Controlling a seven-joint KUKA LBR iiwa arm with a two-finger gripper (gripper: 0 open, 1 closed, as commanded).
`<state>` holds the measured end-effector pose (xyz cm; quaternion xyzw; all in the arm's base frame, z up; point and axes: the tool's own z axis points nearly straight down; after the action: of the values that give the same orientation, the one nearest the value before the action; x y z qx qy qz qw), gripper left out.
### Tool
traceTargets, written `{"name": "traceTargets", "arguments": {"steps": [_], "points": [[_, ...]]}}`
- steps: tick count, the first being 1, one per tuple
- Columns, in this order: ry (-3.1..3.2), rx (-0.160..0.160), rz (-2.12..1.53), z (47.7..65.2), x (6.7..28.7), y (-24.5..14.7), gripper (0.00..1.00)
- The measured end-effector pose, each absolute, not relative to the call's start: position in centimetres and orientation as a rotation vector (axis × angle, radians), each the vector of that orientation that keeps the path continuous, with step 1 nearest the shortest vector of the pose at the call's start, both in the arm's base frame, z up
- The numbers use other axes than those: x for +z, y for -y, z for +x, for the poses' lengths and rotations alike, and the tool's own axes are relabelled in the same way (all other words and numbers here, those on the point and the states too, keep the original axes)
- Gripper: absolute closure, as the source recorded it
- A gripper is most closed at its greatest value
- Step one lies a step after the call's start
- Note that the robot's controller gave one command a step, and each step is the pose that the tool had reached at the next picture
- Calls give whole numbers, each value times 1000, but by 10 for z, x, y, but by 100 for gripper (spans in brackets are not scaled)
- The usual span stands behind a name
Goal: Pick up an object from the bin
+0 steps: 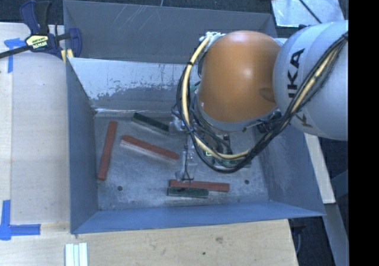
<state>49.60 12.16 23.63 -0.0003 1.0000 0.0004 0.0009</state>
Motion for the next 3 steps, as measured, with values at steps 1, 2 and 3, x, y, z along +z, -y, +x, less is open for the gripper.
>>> {"name": "traceTargets", "arguments": {"steps": [1, 2, 3], "points": [[-3139, 1, 2, 496, 237, -121, 0], [-3133, 2, -60, 502, 175, -127, 0], [-3128, 2, -192, 530, 102, -145, 0]]}}
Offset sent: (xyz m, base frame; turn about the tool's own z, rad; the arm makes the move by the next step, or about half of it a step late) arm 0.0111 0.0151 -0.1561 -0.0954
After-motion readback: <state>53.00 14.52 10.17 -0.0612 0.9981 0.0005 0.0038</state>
